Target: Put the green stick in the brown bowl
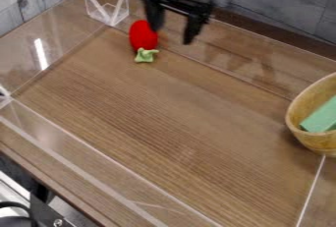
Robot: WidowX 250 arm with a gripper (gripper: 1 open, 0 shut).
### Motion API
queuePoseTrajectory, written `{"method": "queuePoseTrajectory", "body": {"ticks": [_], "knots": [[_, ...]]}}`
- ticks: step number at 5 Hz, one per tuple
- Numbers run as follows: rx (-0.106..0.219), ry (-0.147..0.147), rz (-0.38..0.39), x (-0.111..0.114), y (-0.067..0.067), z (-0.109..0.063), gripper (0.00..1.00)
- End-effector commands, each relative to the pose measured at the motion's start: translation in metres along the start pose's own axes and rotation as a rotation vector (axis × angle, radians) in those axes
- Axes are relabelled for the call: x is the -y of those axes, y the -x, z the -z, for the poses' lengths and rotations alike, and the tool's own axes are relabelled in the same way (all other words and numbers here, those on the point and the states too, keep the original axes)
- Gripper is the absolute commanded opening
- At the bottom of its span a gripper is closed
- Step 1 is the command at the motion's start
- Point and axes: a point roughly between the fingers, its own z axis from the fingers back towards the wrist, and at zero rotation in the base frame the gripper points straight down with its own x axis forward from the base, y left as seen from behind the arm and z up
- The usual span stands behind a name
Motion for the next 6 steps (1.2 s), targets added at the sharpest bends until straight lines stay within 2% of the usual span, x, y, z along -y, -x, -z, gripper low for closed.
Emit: {"method": "queuePoseTrajectory", "body": {"ticks": [1, 3, 4, 5, 6], "knots": [[0.102, 0.024, 0.032, -0.012, -0.011, -0.041, 1.0], [0.098, 0.057, 0.212, 0.019, 0.0, -0.044, 1.0], [0.094, 0.065, 0.266, 0.034, -0.008, -0.04, 1.0], [0.07, 0.073, 0.247, 0.044, -0.008, -0.032, 1.0], [0.067, 0.087, 0.264, 0.075, -0.003, -0.028, 1.0]]}}
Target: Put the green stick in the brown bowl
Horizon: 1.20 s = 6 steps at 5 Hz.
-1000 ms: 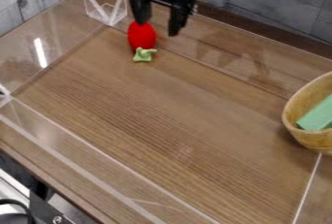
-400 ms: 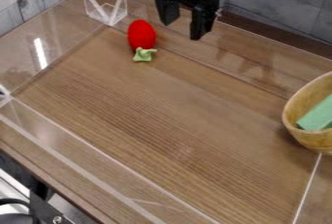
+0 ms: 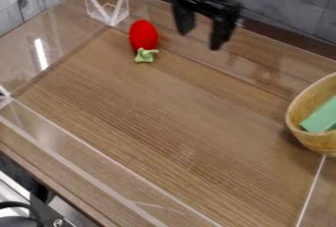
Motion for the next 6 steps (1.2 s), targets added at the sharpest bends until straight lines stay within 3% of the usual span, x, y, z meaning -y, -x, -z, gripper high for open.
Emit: {"method": "queuePoseTrajectory", "body": {"ticks": [1, 2, 3, 5, 6], "knots": [[0.044, 0.001, 0.012, 0.033, -0.012, -0.002, 1.0], [0.039, 0.005, 0.018, 0.065, -0.017, 0.012, 1.0], [0.038, 0.005, 0.052, 0.083, -0.011, 0.024, 1.0], [0.029, 0.002, 0.061, 0.095, 0.002, 0.05, 1.0], [0.042, 0.001, 0.056, 0.099, 0.005, 0.055, 1.0]]}}
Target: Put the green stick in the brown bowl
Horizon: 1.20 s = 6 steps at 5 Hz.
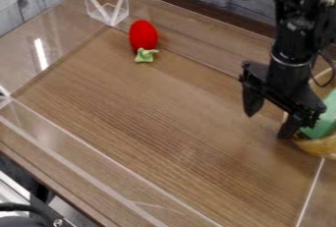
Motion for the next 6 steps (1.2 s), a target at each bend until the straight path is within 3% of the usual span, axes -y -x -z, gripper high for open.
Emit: {"method": "queuePoseTrajectory", "body": {"ticks": [1, 2, 3, 5, 6], "knots": [[0.062, -0.001, 0.009, 0.006, -0.013, -0.021, 1.0], [0.079, -0.005, 0.006, 0.008, -0.018, -0.032, 1.0], [0.095, 0.003, 0.04, 0.012, -0.026, -0.031, 1.0], [0.08, 0.017, 0.095, 0.015, -0.03, -0.022, 1.0], [0.074, 0.021, 0.106, 0.003, -0.023, -0.026, 1.0]]}}
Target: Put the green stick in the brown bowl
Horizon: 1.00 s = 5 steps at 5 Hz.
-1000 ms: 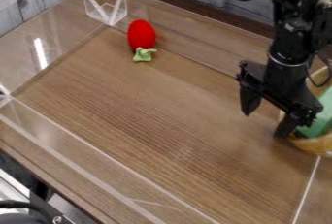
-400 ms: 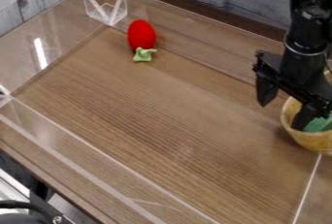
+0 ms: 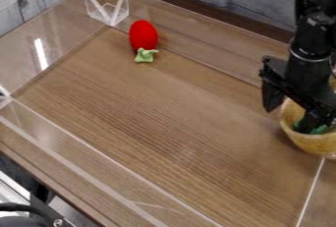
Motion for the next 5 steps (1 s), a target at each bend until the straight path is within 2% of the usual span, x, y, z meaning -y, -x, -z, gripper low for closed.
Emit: {"method": "queuePoseTrajectory", "body": {"ticks": [1, 3, 5], "knots": [[0.072, -0.003, 0.01, -0.014, -0.002, -0.03, 1.0], [0.073, -0.021, -0.107, -0.013, 0.011, -0.021, 1.0], [0.079, -0.015, -0.082, 0.018, 0.0, -0.02, 1.0]]}}
